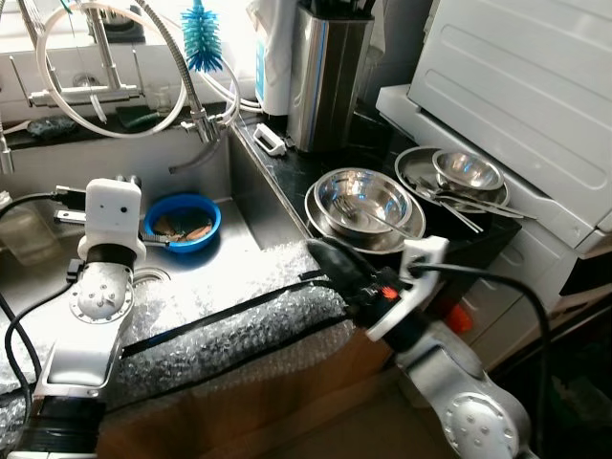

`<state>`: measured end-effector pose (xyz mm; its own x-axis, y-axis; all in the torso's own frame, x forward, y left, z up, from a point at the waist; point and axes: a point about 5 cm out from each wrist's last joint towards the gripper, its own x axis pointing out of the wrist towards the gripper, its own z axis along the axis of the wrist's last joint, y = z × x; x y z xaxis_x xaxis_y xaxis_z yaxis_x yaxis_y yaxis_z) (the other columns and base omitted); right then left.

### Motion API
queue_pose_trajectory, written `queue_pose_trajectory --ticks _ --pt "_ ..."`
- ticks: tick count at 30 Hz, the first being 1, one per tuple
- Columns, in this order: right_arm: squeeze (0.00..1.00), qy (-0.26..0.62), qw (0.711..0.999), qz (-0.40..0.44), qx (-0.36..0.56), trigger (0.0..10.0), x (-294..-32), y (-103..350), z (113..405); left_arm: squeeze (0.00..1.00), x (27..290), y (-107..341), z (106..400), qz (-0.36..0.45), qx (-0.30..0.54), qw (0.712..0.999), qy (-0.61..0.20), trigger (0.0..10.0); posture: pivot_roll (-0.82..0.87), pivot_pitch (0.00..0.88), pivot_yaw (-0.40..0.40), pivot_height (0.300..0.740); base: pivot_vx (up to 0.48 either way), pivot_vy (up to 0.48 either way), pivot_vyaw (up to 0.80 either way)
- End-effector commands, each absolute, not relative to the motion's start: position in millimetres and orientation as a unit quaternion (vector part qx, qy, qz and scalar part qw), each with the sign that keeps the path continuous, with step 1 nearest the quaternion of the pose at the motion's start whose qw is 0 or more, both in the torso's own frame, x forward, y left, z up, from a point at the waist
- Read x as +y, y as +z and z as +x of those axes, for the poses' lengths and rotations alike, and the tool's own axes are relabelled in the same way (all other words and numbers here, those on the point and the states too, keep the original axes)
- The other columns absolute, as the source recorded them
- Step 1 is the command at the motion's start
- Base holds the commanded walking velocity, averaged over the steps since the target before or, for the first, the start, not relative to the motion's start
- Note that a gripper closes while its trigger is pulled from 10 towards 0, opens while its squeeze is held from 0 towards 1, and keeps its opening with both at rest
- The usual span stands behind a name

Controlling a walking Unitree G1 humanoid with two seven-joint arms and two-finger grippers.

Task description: Kitchen organization

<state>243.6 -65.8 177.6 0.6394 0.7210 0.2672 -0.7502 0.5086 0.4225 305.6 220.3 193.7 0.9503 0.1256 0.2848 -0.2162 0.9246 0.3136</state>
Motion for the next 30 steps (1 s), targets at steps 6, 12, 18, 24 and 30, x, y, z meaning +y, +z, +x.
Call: queue_pose_trajectory --ticks 6,12,18,24,30 --pt "0.00 0.344 0.933 0.053 -0.091 10.0 -76 179 251 0.00 218 174 302 0.165 -0.099 0.978 0.080 10.0 -0.07 0.000 -0.079 0.740 0.000 0.000 0.00" --pt "0.00 0.186 0.973 -0.023 -0.135 10.0 -116 181 255 0.00 217 169 302 0.160 -0.084 0.981 0.073 10.0 -0.07 0.000 -0.074 0.740 0.000 0.000 0.00" --pt "0.00 0.127 0.979 -0.052 -0.152 10.0 -127 179 252 1.00 219 167 303 0.138 -0.075 0.985 0.075 10.0 -0.07 0.000 -0.071 0.740 0.000 0.000 0.00" --pt "0.00 0.116 0.980 -0.056 -0.149 10.0 -127 175 252 1.00 214 168 305 0.132 -0.077 0.986 0.065 10.0 -0.07 0.000 -0.075 0.740 0.000 0.000 0.00" --pt "0.00 0.095 0.984 -0.047 -0.145 10.0 -130 173 252 1.00 213 168 304 0.127 -0.077 0.987 0.062 10.0 -0.08 0.000 -0.072 0.740 0.000 0.000 0.00"
